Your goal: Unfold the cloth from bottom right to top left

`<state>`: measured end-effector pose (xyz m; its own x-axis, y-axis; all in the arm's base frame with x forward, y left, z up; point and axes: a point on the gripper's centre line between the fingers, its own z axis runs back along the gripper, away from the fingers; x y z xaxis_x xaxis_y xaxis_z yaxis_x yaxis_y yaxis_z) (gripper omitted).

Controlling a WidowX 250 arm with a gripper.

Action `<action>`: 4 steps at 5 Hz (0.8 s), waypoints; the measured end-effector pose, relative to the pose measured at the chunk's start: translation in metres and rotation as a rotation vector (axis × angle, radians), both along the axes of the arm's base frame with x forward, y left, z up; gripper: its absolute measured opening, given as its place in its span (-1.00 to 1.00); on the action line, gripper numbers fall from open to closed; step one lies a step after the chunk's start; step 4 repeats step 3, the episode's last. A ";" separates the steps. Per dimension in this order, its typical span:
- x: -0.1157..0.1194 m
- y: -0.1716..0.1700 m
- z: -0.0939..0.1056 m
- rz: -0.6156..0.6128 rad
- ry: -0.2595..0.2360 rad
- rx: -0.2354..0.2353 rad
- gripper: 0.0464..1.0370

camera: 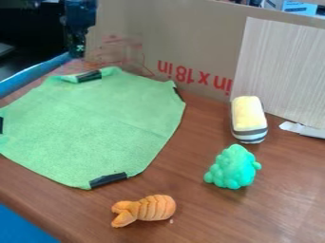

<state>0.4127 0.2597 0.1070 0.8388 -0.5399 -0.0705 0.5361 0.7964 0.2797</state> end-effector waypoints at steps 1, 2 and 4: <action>-0.011 0.010 0.005 0.057 -0.025 -0.080 0.90; -0.036 -0.011 0.021 0.075 -0.071 -0.150 0.93; -0.071 -0.060 0.033 0.021 -0.059 -0.140 0.93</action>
